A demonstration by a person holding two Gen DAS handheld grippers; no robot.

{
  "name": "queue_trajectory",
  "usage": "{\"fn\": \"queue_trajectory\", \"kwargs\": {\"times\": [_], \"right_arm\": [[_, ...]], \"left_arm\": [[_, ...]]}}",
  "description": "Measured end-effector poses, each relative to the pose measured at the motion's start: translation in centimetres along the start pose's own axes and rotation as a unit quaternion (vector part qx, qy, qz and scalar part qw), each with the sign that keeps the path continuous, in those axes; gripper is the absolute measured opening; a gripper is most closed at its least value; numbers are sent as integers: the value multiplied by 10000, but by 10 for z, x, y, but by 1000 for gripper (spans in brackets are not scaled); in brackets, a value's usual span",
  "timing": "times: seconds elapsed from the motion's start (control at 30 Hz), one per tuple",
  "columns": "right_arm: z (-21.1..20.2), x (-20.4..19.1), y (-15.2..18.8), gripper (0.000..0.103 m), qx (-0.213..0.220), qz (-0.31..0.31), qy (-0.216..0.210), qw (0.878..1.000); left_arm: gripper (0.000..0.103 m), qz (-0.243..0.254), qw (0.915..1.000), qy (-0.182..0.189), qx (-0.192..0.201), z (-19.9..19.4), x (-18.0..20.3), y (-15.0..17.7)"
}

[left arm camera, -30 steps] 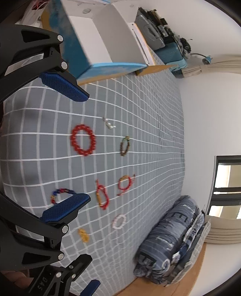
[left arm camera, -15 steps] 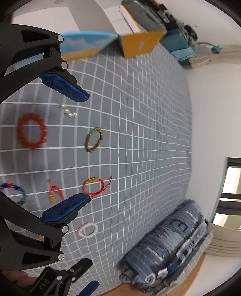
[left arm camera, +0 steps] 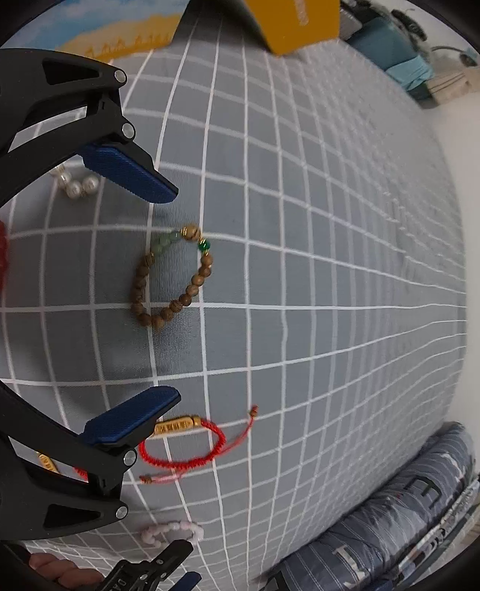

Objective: Organize jewelry
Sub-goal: 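Grasp the brown wooden bead bracelet with the left tool while the right tool grasps the pink-white bead bracelet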

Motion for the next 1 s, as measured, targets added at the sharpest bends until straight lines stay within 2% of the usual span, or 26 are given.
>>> {"fn": "queue_trajectory", "kwargs": {"times": [0.23,0.5,0.6,0.7,0.83,0.9,1.0], "right_arm": [[18,9,4,95,-133,149,9,9998],[37,14,4,95,-406,246,-23,9989],[42,12,5,89,-490,226,12,9985],[42,15,4,83,-529,270,-39,9982],[39,17,5,66,-572,325,-69,9978],[37,19,6,57,-584,364,-42,9976],[33,21,7,37,-602,387,7,9974]], "left_arm": [[97,-50,9997,3,-223,24,3,10],[97,-142,9995,12,-269,32,-4,12],[95,-132,9996,-8,-261,32,-4,11],[86,-174,9995,-53,-271,36,-11,4],[61,-114,9995,-72,-279,28,-8,6],[50,-96,9996,-33,-282,24,-4,8],[30,-74,9996,-22,-287,18,-4,9]]}}
Point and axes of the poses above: each gripper's, at about its wrist camera, not at the fingertips, and z roughly the way its jaws point, x to its right, y to its underside, the point moved 1 cm from there along z, roughly the way its jaws point, and after that the axes turned 9 degrees about z, right-handed, at the moved point
